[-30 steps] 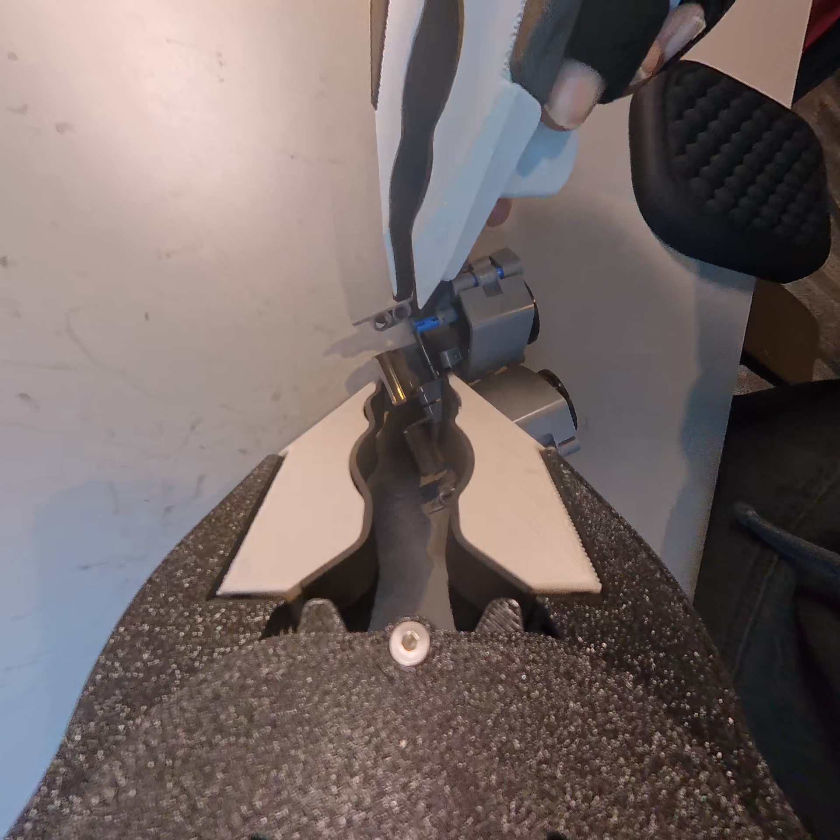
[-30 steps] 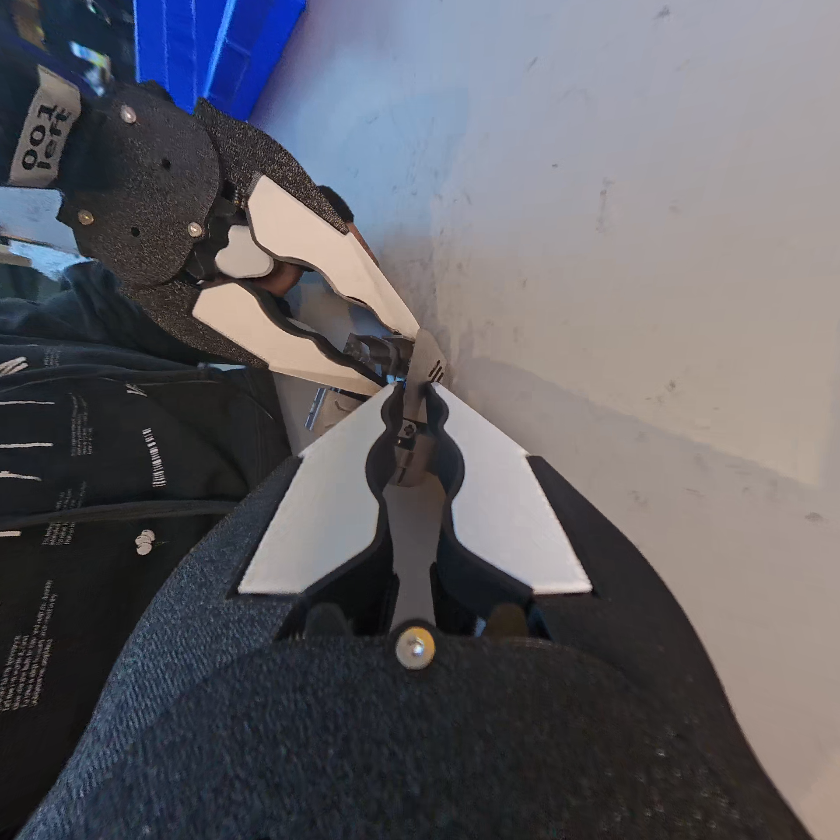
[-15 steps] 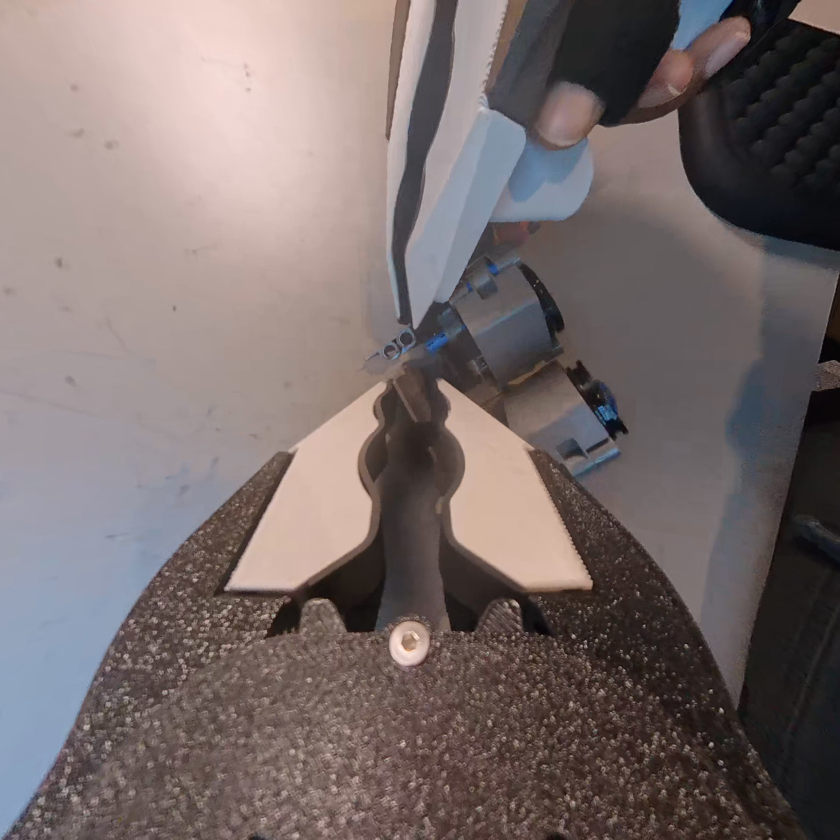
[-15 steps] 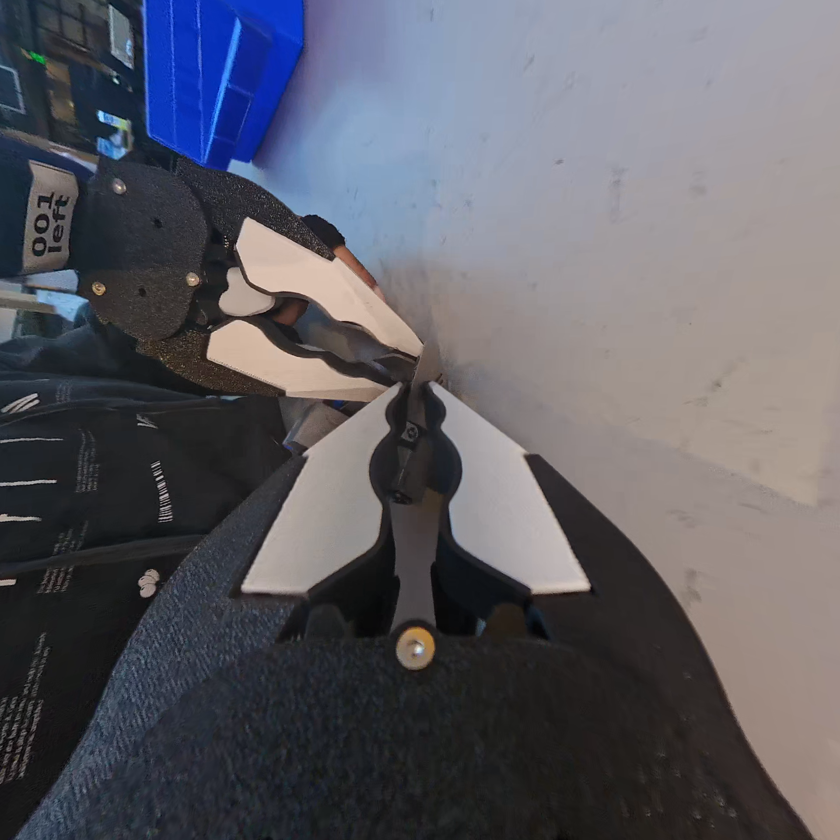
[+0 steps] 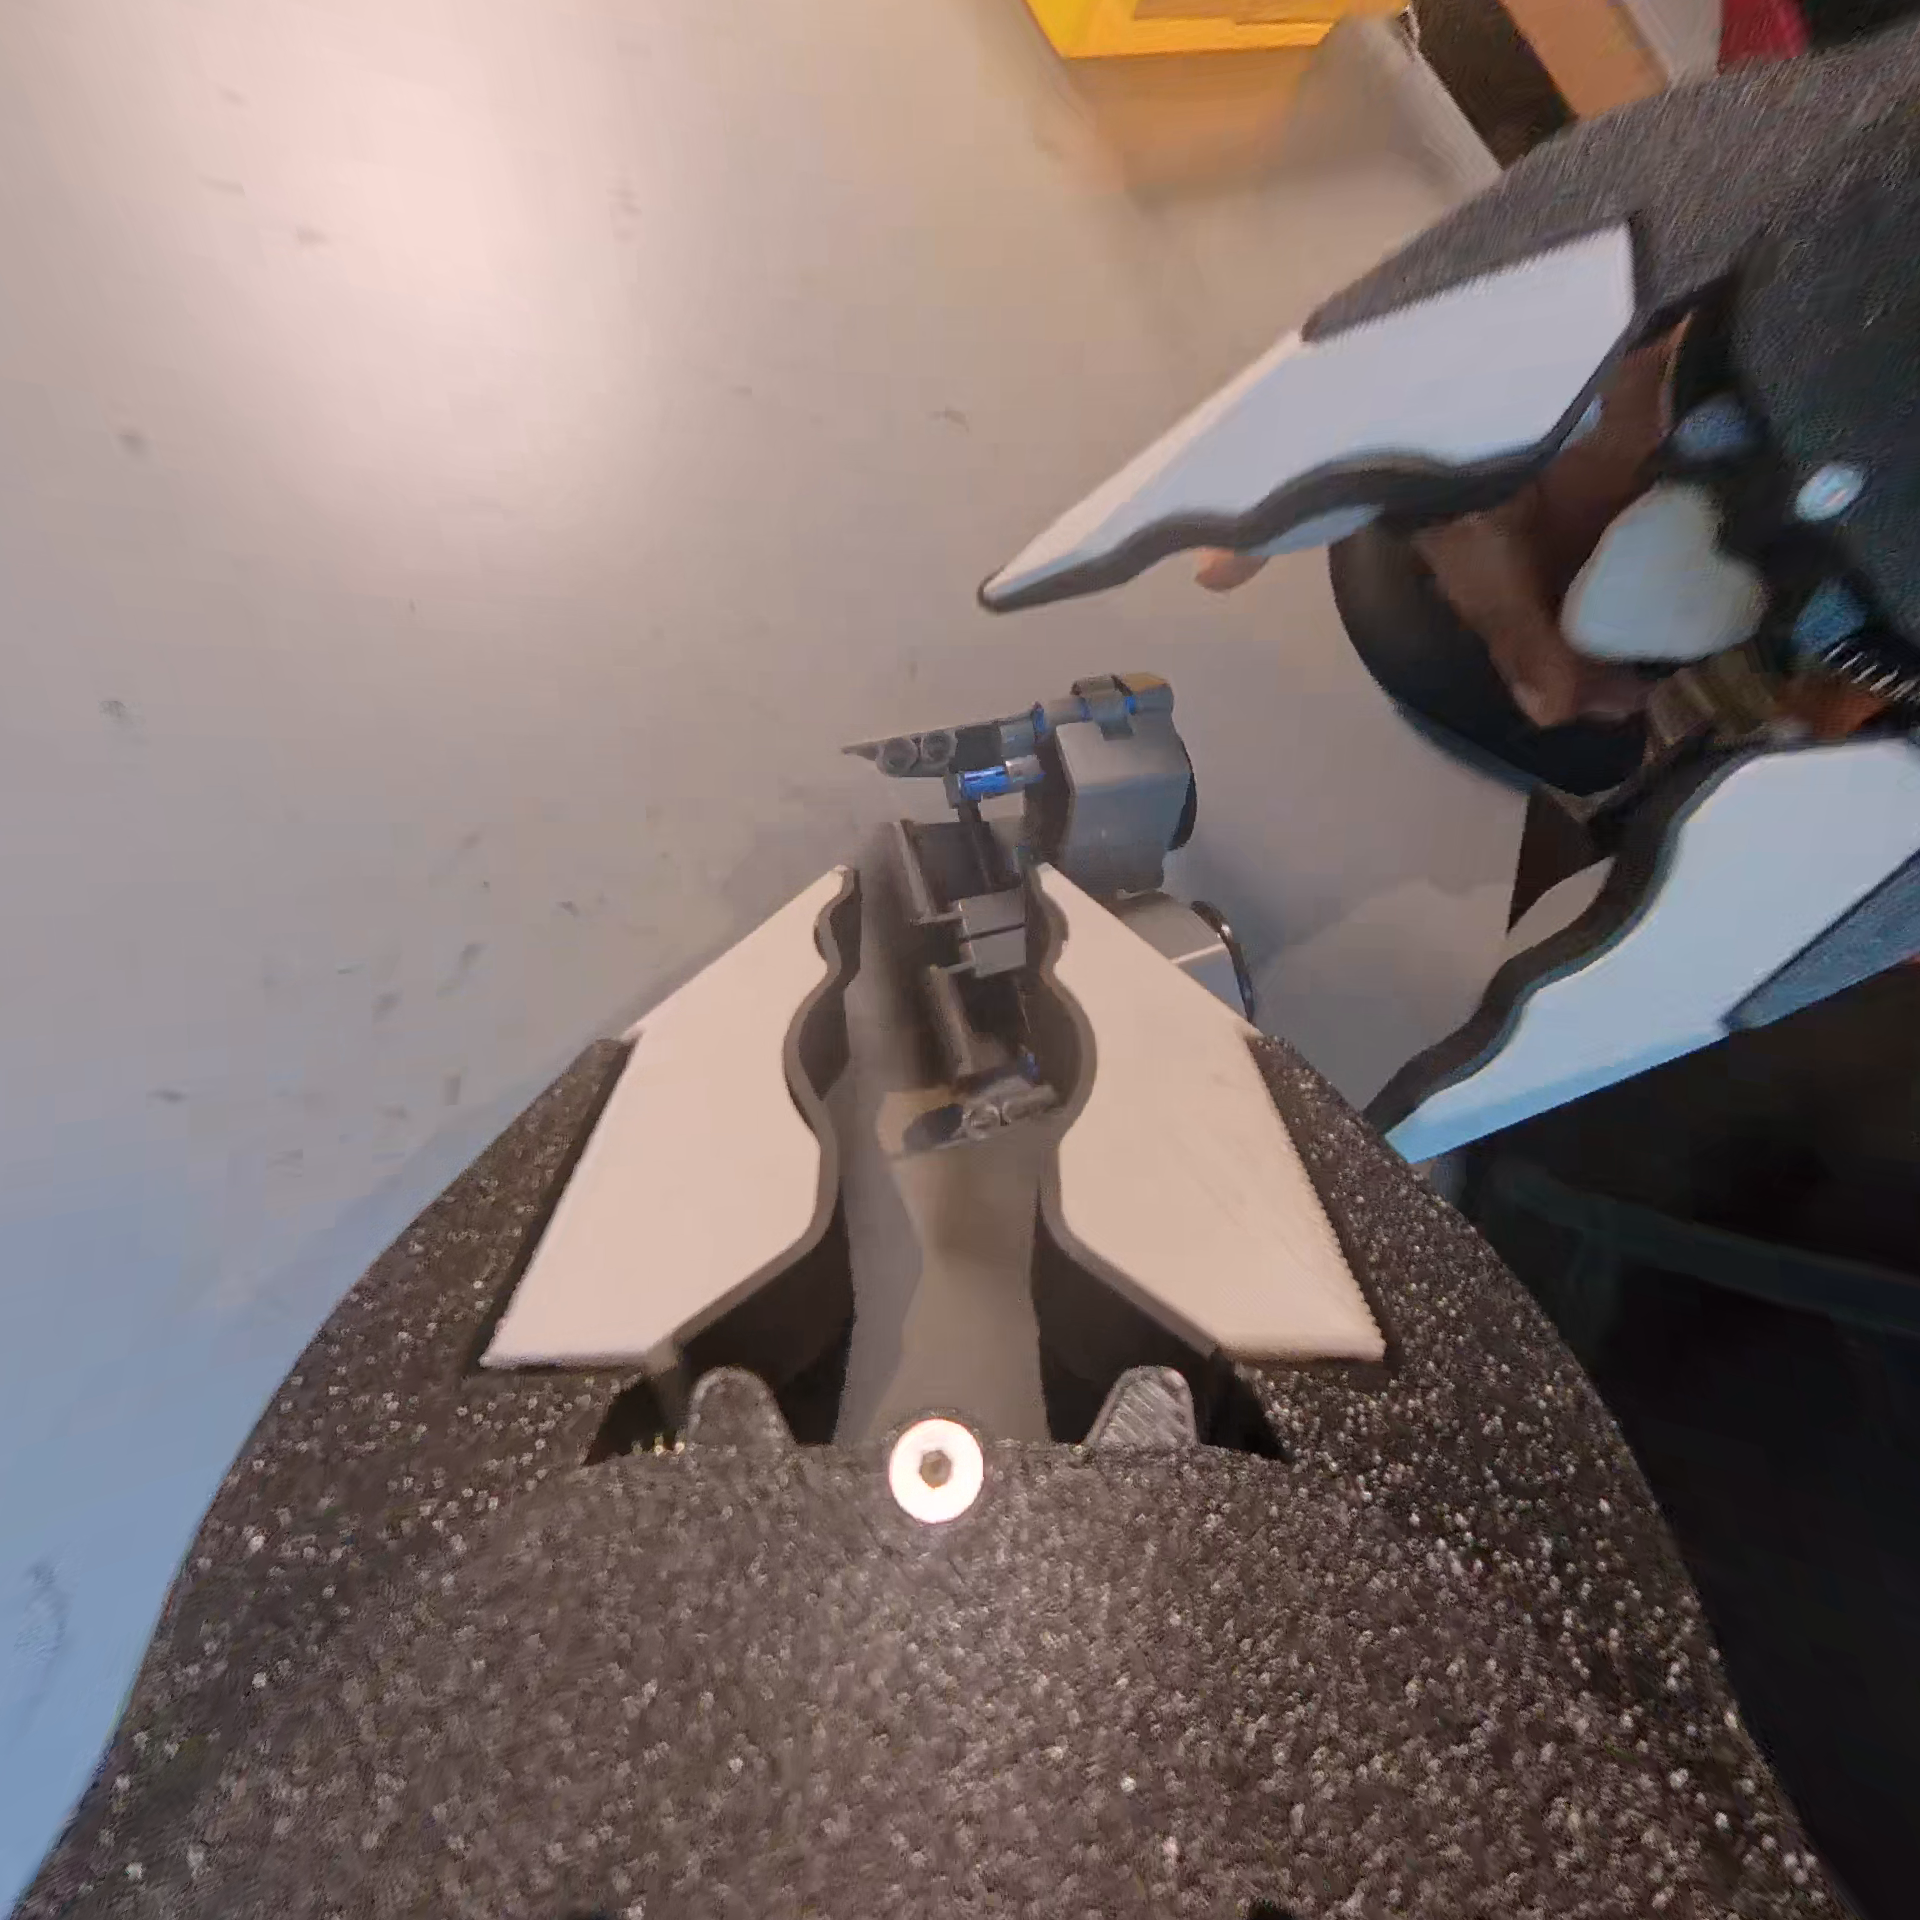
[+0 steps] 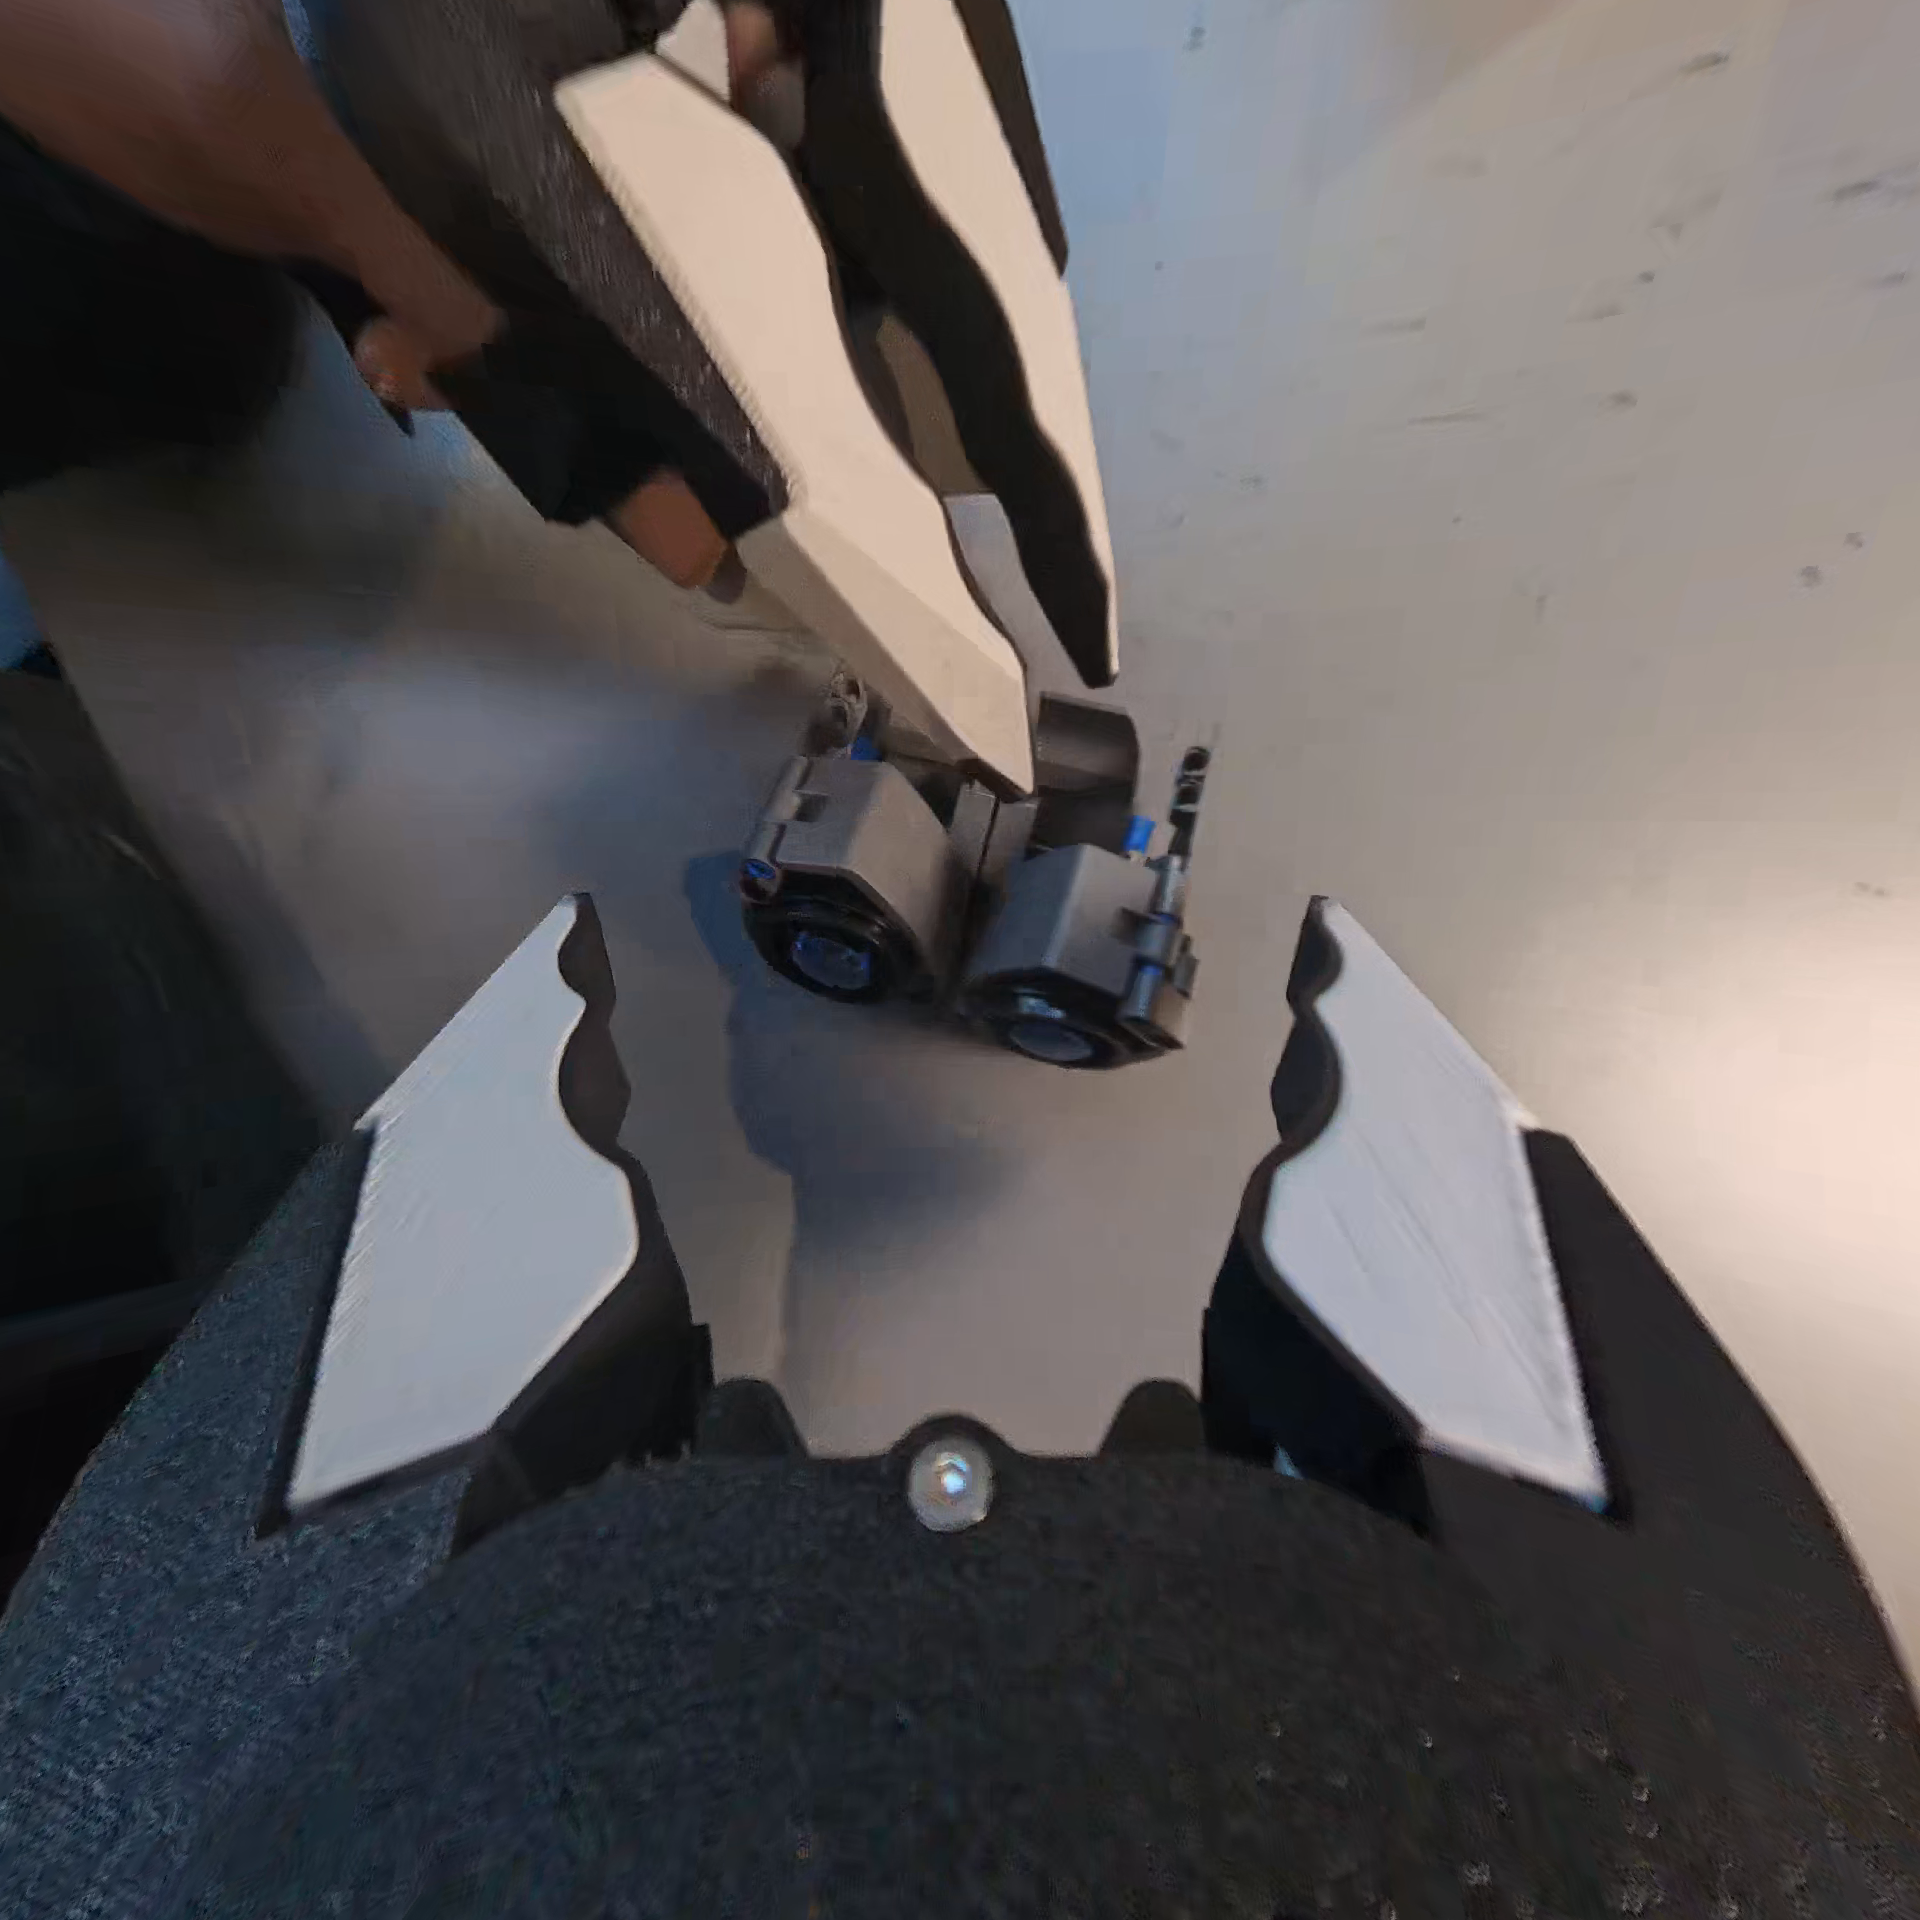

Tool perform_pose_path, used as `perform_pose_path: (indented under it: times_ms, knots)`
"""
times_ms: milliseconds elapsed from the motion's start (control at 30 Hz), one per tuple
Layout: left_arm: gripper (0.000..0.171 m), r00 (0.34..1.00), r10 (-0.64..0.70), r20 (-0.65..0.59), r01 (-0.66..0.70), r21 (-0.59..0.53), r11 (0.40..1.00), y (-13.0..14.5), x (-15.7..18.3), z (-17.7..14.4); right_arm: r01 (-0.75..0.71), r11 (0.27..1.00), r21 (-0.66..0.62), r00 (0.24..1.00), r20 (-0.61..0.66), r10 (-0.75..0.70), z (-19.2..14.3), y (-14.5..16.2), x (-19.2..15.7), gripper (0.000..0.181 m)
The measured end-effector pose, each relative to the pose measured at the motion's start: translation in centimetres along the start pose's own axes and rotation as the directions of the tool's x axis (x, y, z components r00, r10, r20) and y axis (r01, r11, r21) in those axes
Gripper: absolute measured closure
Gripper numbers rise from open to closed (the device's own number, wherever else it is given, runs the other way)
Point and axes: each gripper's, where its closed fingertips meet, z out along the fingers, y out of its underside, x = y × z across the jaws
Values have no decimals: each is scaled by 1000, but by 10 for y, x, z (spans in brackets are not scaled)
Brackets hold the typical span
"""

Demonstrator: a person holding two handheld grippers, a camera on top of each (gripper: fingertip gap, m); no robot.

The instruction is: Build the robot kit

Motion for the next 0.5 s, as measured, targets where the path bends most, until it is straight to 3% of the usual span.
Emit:
perform_pose_path:
  times_ms: [100, 200, 267, 500]
  knots:
    - [128, 995, 21, -100, -20, 7, 1000, 3, 7, -18, -18, 998, 67, 996, -80, 23, 18, -2, 2, 62]
    - [110, 981, 113, -160, -119, -33, 992, 20, 9, -32, -23, 996, 90, 998, -57, 29, 25, 3, 5, 79]
    - [103, 967, 195, -164, -208, -66, 976, 34, 11, -28, -18, 992, 125, 1000, -23, 21, 24, 3, 3, 80]
    - [121, 901, 424, -94, -433, -115, 894, 45, 20, 5, 73, 984, 163, 993, 77, -86, 20, 7, -3, 84]
